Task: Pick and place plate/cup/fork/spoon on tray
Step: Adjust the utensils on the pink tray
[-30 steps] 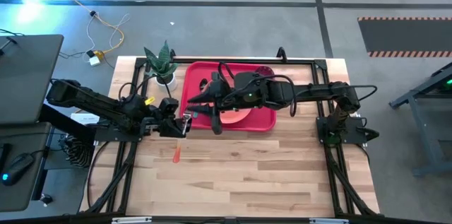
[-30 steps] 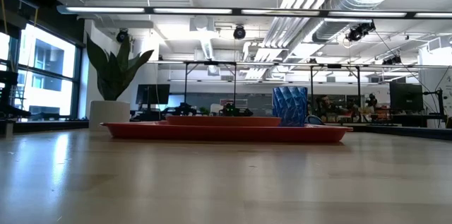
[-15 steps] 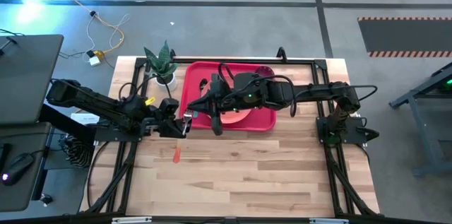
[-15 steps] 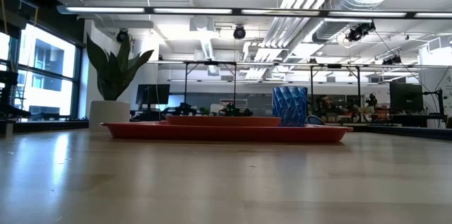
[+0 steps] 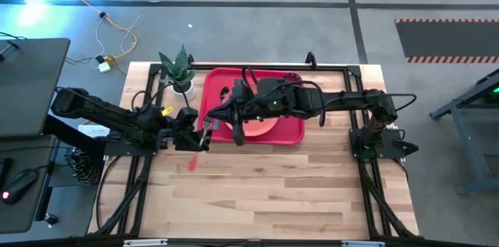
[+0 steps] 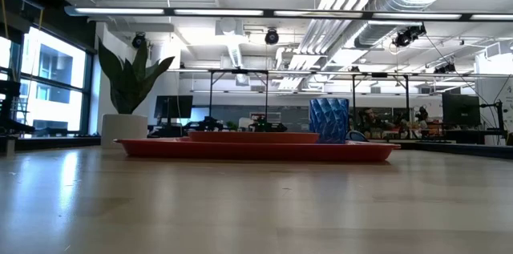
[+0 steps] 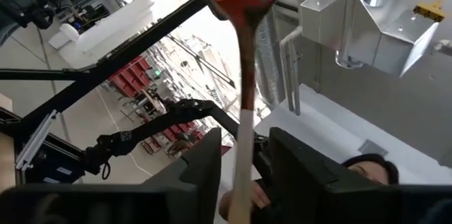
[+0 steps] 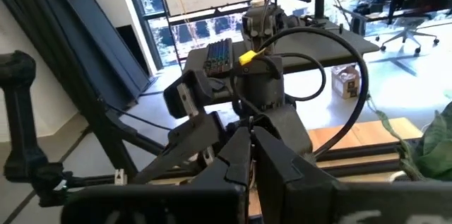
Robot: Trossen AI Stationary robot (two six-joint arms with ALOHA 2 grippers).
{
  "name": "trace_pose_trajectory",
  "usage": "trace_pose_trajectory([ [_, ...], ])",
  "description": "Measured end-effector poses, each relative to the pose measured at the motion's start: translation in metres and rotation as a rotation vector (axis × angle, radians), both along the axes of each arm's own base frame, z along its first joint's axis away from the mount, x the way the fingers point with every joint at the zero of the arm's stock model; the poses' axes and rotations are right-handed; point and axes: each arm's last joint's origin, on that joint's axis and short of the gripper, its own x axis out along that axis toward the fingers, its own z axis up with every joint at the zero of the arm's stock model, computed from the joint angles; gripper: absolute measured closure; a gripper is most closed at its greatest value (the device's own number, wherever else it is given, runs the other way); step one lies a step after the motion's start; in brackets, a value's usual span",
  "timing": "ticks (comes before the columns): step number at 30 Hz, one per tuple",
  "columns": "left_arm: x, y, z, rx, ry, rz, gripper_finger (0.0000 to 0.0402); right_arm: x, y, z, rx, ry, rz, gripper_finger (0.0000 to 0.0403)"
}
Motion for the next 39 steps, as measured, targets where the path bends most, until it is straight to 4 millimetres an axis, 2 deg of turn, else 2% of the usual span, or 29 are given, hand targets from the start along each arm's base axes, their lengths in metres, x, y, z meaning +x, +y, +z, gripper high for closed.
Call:
trace_pose_trajectory([
  [6,-0.003,0.010,0.004,-0.013,-0.005,-0.009,0.0274,-0.007,-0.007,0.006,0.007,0.010,-0.012,0.0403],
  [18,-0.011,0.043,0.012,-0.019,-0.009,0.055,0.0273,-0.024,-0.035,0.017,0.004,0.043,-0.072,0.0403],
  [24,-0.006,0.058,0.003,-0.034,0.095,0.135,0.0273,-0.025,-0.052,0.018,0.011,0.035,-0.115,0.0403],
  [29,-0.004,0.069,-0.005,-0.017,0.182,0.176,0.0273,-0.028,-0.073,0.020,0.010,0.031,-0.147,0.0403],
  [39,-0.011,0.091,-0.006,0.015,0.186,0.241,0.0273,-0.040,-0.121,0.022,0.031,0.036,-0.149,0.0403],
])
